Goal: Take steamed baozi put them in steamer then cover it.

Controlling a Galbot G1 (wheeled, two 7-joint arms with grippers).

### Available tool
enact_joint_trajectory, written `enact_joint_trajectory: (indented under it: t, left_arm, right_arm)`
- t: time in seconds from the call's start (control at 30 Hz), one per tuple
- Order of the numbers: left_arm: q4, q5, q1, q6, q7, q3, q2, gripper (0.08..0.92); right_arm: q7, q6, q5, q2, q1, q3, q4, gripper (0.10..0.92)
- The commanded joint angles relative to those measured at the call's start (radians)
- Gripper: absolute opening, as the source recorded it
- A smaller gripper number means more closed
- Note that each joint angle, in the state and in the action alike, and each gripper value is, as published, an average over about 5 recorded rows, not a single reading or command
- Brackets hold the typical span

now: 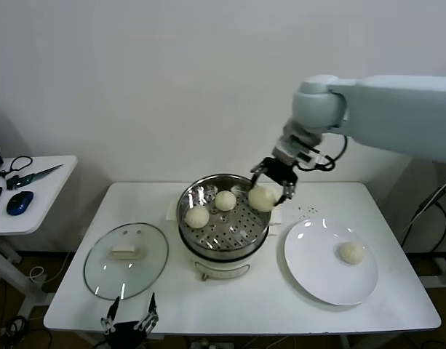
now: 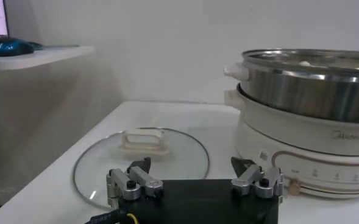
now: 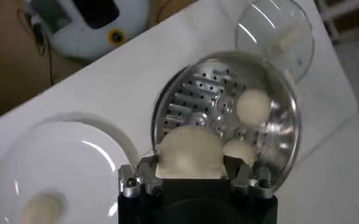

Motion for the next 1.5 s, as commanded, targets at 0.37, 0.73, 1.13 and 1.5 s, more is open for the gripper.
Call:
enact_joint_trajectory:
  t: [0.37, 0.73, 1.13, 1.5]
  left_arm:
    - [0.003, -0.008, 0.005, -0.006, -0.006, -0.007, 0.004, 0.823]
    - [0.008, -0.008, 0.000, -0.009, -0.016, -0.009, 0.000, 0.823]
    - [0.001, -0.009, 0.007, -0.014, -0.023, -0.009, -0.001, 0.823]
    - [-0.003, -0.009, 0.003, -0.010, -0.022, -0.009, 0.004, 0.823]
  right_arm:
    - [0.161, 0.080, -0.505, 0.225, -0.364, 0.058, -0.040, 0.704]
    - [0.207, 0.031, -0.537, 0.225, -0.441, 0.065, -0.081, 0.704]
    - [0.173, 0.021, -0.387, 0.179, -0.299, 0.099, -0.072, 0.816]
    - [-0.065, -0.037, 0.143, -0.128, 0.121, -0.250, -0.210, 0.823]
